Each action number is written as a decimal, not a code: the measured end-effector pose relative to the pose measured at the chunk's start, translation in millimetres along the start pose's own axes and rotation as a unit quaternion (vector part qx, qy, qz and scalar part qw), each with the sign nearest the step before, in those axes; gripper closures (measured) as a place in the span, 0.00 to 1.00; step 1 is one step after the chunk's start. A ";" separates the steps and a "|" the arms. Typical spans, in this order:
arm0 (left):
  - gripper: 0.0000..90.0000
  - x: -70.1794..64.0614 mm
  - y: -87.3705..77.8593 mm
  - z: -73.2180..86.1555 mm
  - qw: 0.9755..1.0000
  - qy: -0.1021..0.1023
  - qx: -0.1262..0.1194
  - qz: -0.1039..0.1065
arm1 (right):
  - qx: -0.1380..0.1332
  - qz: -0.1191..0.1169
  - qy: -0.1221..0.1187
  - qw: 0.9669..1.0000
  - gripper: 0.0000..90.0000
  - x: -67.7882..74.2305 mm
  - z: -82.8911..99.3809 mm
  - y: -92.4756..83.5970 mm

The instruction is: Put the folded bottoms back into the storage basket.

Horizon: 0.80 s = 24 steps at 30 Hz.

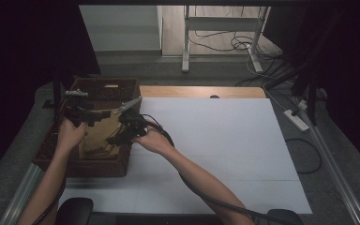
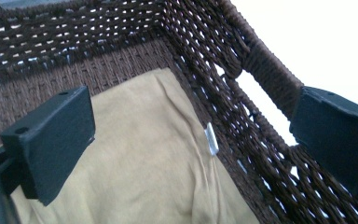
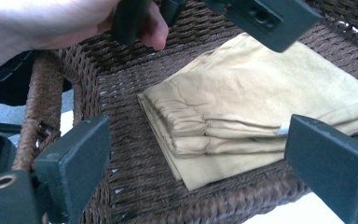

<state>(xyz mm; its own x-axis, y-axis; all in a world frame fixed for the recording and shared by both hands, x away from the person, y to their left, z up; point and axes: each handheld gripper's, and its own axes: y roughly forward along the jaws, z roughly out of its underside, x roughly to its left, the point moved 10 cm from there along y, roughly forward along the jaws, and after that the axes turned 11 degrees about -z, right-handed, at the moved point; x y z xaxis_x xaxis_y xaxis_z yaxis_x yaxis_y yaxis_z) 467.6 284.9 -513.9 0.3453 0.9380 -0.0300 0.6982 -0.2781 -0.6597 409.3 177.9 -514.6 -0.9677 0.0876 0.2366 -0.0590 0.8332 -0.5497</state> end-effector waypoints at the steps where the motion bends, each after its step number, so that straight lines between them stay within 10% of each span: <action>1: 0.01 -0.3 -1.3 1.5 1.000 0.001 0.002 -0.001 | 0.003 0.000 0.000 1.000 0.08 0.4 1.4 -0.6; 24: 0.00 -23.2 -24.9 15.7 1.000 0.007 0.002 -0.006 | 0.007 0.013 0.014 1.000 0.04 2.1 19.7 -26.8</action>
<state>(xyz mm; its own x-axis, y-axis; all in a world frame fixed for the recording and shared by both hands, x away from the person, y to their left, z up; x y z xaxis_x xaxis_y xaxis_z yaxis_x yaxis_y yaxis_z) 432.4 273.3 -508.6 0.3454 0.9384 -0.0125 0.6992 -0.2662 -0.6635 404.0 145.0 -515.2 -0.9614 0.1248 0.2451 -0.0377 0.8230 -0.5668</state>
